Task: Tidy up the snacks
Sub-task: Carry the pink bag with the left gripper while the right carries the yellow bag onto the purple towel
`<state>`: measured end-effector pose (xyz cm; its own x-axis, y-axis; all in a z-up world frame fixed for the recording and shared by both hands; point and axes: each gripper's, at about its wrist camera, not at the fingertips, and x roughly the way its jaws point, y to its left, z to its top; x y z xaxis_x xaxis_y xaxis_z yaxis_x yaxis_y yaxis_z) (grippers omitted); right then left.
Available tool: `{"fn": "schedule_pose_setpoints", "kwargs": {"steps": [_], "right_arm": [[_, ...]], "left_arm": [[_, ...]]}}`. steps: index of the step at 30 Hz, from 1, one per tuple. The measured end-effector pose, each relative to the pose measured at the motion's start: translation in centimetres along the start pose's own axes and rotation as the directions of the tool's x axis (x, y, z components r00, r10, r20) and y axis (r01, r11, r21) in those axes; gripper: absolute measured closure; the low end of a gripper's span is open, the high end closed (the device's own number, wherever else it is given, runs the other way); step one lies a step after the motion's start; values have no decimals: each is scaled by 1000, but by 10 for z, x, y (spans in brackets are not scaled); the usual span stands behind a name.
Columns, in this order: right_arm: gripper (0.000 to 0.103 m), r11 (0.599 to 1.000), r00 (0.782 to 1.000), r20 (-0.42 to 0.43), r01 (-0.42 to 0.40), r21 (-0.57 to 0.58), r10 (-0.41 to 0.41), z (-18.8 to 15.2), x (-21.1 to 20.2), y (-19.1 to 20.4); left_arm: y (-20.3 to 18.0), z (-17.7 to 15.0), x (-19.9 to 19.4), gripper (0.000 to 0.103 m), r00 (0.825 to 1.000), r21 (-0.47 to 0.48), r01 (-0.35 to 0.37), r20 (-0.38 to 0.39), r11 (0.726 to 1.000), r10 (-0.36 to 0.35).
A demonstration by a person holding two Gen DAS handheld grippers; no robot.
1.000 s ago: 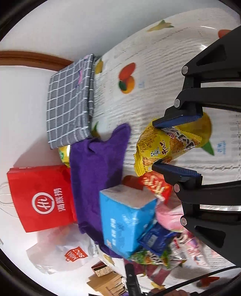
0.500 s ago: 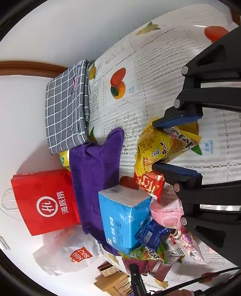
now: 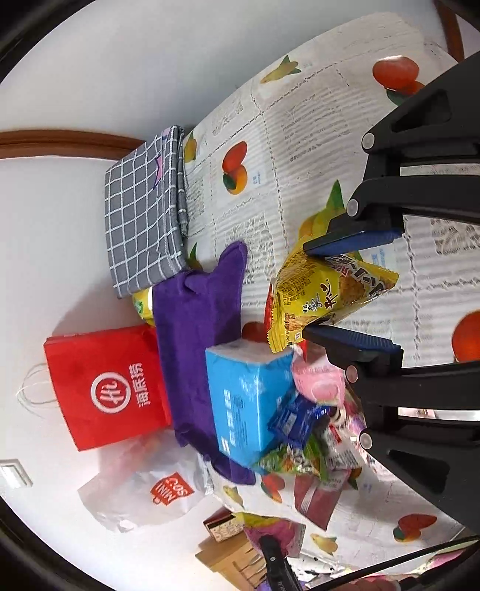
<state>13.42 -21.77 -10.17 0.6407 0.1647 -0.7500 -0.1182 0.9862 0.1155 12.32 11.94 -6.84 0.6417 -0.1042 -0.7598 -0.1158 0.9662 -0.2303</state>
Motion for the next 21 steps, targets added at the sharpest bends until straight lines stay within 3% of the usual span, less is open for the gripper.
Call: {"fn": "schedule_pose_setpoints", "kwargs": {"steps": [12,21], "right_arm": [[65,997,997,33,-71,-36,72,13,-23,31],[65,992,993,45,-105,-72,108,38,-25,57]], "left_arm": [[-40,1,-24,54,996,49,88,1,995,-88],[-61,16,-26,54,995,84,102,4,991,-103]]}}
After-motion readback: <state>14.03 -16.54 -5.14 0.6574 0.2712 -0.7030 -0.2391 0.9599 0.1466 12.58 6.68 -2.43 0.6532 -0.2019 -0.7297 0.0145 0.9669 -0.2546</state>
